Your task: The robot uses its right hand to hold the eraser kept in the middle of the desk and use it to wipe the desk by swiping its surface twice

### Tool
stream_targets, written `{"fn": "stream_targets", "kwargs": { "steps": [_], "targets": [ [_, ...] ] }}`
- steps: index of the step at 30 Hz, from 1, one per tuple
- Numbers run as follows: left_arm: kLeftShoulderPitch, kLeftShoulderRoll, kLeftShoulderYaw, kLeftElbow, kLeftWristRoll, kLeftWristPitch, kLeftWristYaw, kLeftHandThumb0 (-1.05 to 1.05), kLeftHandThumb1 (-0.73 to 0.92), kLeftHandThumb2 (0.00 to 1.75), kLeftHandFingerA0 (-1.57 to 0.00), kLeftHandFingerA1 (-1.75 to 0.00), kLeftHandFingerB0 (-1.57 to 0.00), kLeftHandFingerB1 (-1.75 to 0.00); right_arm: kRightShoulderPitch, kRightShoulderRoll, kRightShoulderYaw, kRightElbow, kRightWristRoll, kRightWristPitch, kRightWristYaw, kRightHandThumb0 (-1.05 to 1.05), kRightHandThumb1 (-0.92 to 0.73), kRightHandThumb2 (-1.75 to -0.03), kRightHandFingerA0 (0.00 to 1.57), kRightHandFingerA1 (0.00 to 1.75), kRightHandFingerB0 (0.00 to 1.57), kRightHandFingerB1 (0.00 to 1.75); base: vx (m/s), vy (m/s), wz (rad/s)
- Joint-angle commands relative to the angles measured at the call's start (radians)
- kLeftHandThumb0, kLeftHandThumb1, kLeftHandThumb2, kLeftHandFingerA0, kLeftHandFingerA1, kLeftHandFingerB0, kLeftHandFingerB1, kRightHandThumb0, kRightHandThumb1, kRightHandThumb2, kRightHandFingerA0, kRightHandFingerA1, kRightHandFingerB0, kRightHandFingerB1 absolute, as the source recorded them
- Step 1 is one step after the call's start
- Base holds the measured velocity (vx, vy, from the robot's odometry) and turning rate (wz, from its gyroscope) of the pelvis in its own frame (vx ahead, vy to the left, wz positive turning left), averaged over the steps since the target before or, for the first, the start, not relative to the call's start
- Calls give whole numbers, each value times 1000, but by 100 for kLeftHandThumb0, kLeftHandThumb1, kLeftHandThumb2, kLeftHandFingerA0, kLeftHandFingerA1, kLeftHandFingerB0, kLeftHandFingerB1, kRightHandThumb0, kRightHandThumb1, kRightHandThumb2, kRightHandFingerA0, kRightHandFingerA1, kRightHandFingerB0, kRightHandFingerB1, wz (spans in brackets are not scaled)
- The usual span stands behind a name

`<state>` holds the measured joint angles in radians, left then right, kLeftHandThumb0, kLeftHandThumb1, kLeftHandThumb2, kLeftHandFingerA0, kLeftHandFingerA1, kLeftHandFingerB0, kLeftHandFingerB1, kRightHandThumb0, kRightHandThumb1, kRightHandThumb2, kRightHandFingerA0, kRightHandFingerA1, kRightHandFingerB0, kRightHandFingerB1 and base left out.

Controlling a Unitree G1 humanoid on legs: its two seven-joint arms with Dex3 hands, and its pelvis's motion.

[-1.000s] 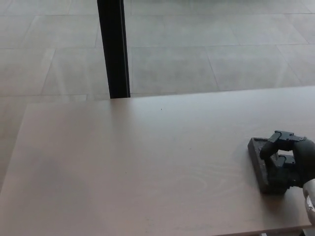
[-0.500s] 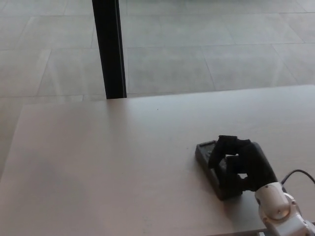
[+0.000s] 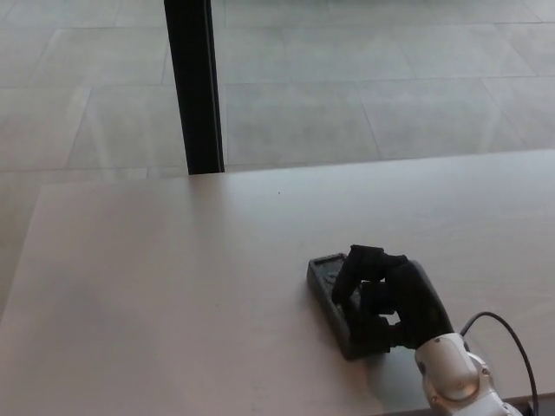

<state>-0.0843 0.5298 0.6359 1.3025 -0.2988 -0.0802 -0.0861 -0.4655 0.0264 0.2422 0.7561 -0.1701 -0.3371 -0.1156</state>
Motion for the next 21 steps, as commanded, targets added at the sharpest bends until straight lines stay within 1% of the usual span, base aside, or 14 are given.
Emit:
{"fn": "stream_targets", "kwargs": {
  "steps": [1,4,6,8,9,10,11,13,14,16,18,19,20,21],
  "targets": [
    [2,28,1,-3,-8,-27,-3,-58,73,62,-77,-65,-64,-56,75,9,43,0,-32,120,79,-28,-46,-122,96,175,81,168,0,0,0],
    [-3,35,-6,-3,-1,-24,-2,-58,74,62,-76,-64,-62,-54,91,4,67,-27,-31,85,108,-27,-46,-127,100,175,83,167,0,0,0],
    [-7,36,-11,3,2,-27,-3,-60,73,62,-75,-64,-64,-55,128,10,96,-85,-26,96,137,-28,-48,-124,97,175,83,162,0,0,0],
    [-10,35,-7,2,-3,-25,-1,-59,73,62,-77,-66,-66,-56,146,10,114,-115,-25,98,154,-29,-47,-125,94,175,81,163,0,0,0],
    [-12,34,-11,1,0,-22,7,-59,73,62,-78,-65,-65,-55,157,12,140,-118,-33,78,169,-30,-44,-131,95,175,82,163,0,0,0],
    [-12,33,-10,1,-2,-22,5,-59,73,62,-78,-64,-65,-55,161,11,149,-125,-39,80,172,-30,-44,-131,94,175,82,162,0,0,0],
    [-12,32,-11,1,-1,-24,4,-58,74,62,-78,-64,-65,-55,163,10,165,-122,-47,67,167,-26,-45,-132,97,175,81,158,0,0,0],
    [-14,32,-14,1,0,-23,4,-58,74,62,-78,-64,-65,-55,166,6,168,-126,-43,69,167,-26,-45,-132,97,175,81,158,0,0,0],
    [-13,33,-17,-2,3,-27,6,-58,74,62,-79,-64,-67,-56,157,-1,184,-110,-62,41,161,-33,-45,-129,93,175,81,161,0,0,0],
    [-15,37,-21,-1,5,-19,11,-57,75,62,-78,-63,-64,-54,149,-13,193,-120,-74,63,160,-34,-48,-123,94,175,79,164,0,0,0],
    [-10,40,-28,-3,8,-24,1,-57,76,63,-77,-64,-62,-55,141,-22,191,-109,-72,53,162,-33,-47,-125,94,175,78,167,0,0,0],
    [-12,40,-24,-2,3,-21,3,-57,75,62,-77,-63,-62,-54,136,-33,193,-109,-83,48,157,-34,-49,-122,93,175,77,168,0,0,0],
    [-14,38,-17,0,-6,-20,3,-57,74,62,-75,-61,-58,-52,127,-43,194,-95,-95,30,145,-34,-48,-126,95,175,78,168,0,0,0],
    [-15,37,-12,0,-12,-14,4,-56,75,62,-77,-63,-61,-53,112,-66,192,-89,-113,33,131,-36,-49,-125,94,175,79,166,0,0,0]
  ]
}}
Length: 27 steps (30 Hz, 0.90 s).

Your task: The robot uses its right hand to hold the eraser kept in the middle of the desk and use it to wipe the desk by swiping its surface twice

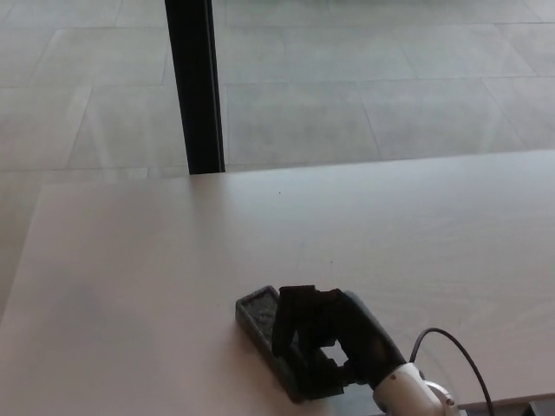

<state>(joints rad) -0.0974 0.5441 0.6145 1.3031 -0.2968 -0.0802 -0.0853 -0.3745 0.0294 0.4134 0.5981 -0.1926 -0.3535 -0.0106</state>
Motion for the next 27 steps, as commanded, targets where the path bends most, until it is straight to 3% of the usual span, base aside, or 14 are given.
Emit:
{"fn": "stream_targets", "kwargs": {
  "steps": [1,6,13,16,17,19,22,27],
  "targets": [
    [1,22,13,-2,-18,-15,-3,-55,75,62,-75,-63,-56,-53,14,-82,24,73,-106,48,12,-36,-49,-126,93,175,79,164,0,0,0],
    [7,16,8,-1,-10,-23,7,-57,74,62,-80,-66,-67,-56,-26,-142,16,97,-145,44,-26,-38,-53,-119,92,175,75,166,0,0,0],
    [5,16,7,-1,-10,-24,2,-60,73,62,-77,-66,-63,-55,-95,-250,-11,141,-230,86,-134,-37,-55,-115,97,175,75,170,0,0,0],
    [5,16,11,0,-13,-28,5,-60,72,61,-78,-65,-65,-55,-104,-268,-17,153,-246,107,-157,-37,-48,-128,102,175,78,168,0,0,0],
    [6,18,12,1,-14,-29,0,-59,73,62,-77,-65,-66,-55,-108,-276,-22,155,-253,121,-166,-36,-48,-127,106,175,81,153,0,0,0],
    [5,19,11,1,-11,-27,8,-58,74,62,-77,-66,-65,-56,-109,-299,-42,171,-239,112,-161,-34,-45,-134,105,175,81,163,0,0,0],
    [4,17,10,1,-10,-23,17,-57,74,62,-79,-65,-69,-56,-106,-312,-80,190,-217,101,-172,-36,-40,-142,107,175,86,161,0,0,0],
    [10,6,17,3,-17,-31,13,-58,74,62,-76,-66,-68,-58,-90,-358,-163,225,-182,87,-172,-33,-54,-118,94,175,74,166,0,0,0]
  ]
}}
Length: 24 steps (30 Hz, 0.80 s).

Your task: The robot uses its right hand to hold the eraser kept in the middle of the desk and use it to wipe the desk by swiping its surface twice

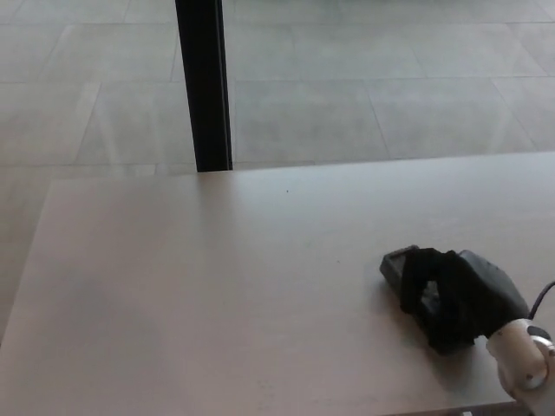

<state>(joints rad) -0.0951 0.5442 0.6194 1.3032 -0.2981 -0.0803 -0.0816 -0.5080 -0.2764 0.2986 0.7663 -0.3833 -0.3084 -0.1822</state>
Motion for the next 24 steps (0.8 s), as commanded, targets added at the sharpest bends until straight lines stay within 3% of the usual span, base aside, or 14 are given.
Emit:
{"fn": "stream_targets", "kwargs": {
  "steps": [1,4,7,8,10,14,15,18,24],
  "targets": [
    [8,6,13,3,-17,-31,9,-58,74,62,-77,-68,-68,-58,48,-64,-63,64,12,40,-5,-31,-55,-116,93,175,74,165,0,0,0],
    [16,13,23,3,-21,-17,15,-57,74,62,-77,-65,-68,-56,46,-95,-119,96,34,45,0,-30,-58,-104,93,175,79,157,0,0,0],
    [22,14,26,0,-19,-14,16,-55,76,62,-75,-62,-65,-55,41,-129,-163,143,42,17,-15,-29,-59,-102,94,175,82,157,0,0,0],
    [24,12,27,2,-18,-18,17,-56,74,62,-76,-61,-67,-55,42,-143,-180,158,49,13,-20,-31,-60,-92,91,175,77,159,0,0,0],
    [29,9,27,3,-15,-24,19,-56,75,62,-75,-60,-63,-53,47,-166,-213,183,61,-1,-26,-33,-57,-93,89,175,69,166,0,0,0],
    [45,9,16,-2,-4,-35,-1,-56,77,63,-74,-60,-61,-52,63,-185,-282,215,90,-2,-52,-32,-58,-92,91,175,72,165,0,0,0],
    [42,7,23,2,-11,-27,9,-57,76,63,-75,-60,-61,-52,73,-198,-303,221,105,6,-34,-30,-62,-90,91,175,78,154,0,0,0],
    [41,9,24,2,-13,-19,12,-57,76,62,-76,-62,-63,-52,84,-207,-324,239,112,-9,-23,-27,-64,-81,85,175,68,155,0,0,0],
    [42,13,25,3,-12,-18,15,-56,76,63,-75,-61,-64,-53,104,-198,-331,246,108,-2,-34,-25,-63,-82,79,175,68,151,0,0,0]
  ]
}}
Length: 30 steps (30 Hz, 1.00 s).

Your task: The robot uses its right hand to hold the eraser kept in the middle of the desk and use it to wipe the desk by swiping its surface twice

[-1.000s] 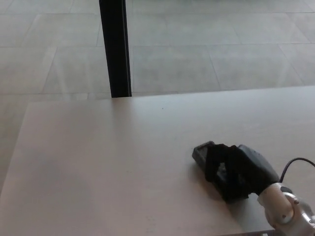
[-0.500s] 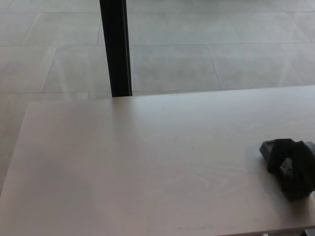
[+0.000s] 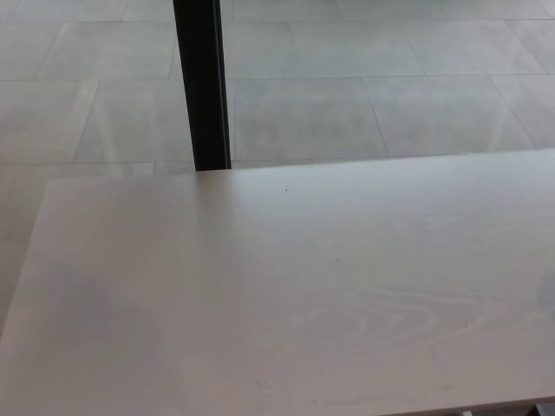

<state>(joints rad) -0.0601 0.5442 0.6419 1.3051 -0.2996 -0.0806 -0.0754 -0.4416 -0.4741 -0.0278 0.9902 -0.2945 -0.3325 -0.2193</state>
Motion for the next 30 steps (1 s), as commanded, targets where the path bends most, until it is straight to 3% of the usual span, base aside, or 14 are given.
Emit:
{"fn": "stream_targets", "kwargs": {
  "steps": [1,8,11,12,13,16,18,19,20,22,23,25,28,30],
  "targets": [
    [6,12,-2,-1,-6,-19,16,-57,76,63,-76,-61,-64,-53,44,8,-9,21,29,-3,4,-28,-63,-77,82,175,70,150,0,0,0],
    [5,16,-13,-2,2,-28,10,-58,77,63,-77,-62,-67,-54,25,63,-44,-3,116,-90,108,-22,-59,-85,84,175,71,163,0,0,0],
    [7,14,-6,2,-5,-26,12,-58,77,63,-78,-63,-67,-54,-19,104,-122,-57,288,-61,327,-35,-77,-66,83,170,72,72,0,0,0],
    [8,12,0,1,-13,-27,1,-57,77,63,-77,-65,-66,-55,-28,105,-131,-105,313,1,349,-40,-74,-65,85,144,62,50,0,0,0],
    [10,11,-5,1,-7,-29,2,-58,78,63,-78,-64,-66,-55,-43,95,-148,-168,364,62,408,-48,-73,-62,77,68,38,33,0,0,0],
    [12,10,-3,2,-10,-27,1,-58,78,63,-79,-65,-65,-55,-55,72,-167,-240,401,128,459,-65,-76,-62,36,39,10,26,0,0,0],
    [11,9,4,2,-16,-25,0,-58,78,63,-79,-65,-65,-55,-59,48,-168,-284,399,152,471,-65,-76,-62,36,39,10,26,0,0,0],
    [14,10,2,2,-14,-25,5,-58,78,63,-80,-64,-65,-55,-68,19,-181,-300,395,167,471,-75,-61,-98,25,52,2,23,0,0,0],
    [16,10,1,1,-12,-26,7,-58,78,63,-80,-64,-64,-54,-73,-3,-192,-316,396,182,473,-76,-78,-64,32,40,5,20,0,0,0],
    [19,11,-7,1,-3,-28,10,-58,79,63,-79,-62,-63,-53,-72,-64,-234,-360,407,231,471,-82,-78,-64,33,41,9,22,0,0,0],
    [23,11,-10,2,0,-30,9,-58,79,63,-78,-61,-62,-53,-64,-93,-259,-380,420,247,478,-83,-64,-101,26,53,4,25,0,0,0],
    [28,10,-8,2,-2,-31,6,-58,79,63,-78,-61,-62,-53,-43,-110,-291,-412,442,264,497,-79,-78,-65,31,42,11,22,0,0,0],
    [26,6,7,3,-19,-21,-1,-57,78,63,-77,-61,-63,-53,5,-148,-371,-473,475,286,475,-73,-78,-63,32,40,13,26,0,0,0],
    [25,4,8,4,-19,-19,0,-58,77,63,-76,-61,-60,-52,79,-198,-486,-513,503,276,442,-80,-63,-95,24,52,8,40,0,0,0]
  ]
}}
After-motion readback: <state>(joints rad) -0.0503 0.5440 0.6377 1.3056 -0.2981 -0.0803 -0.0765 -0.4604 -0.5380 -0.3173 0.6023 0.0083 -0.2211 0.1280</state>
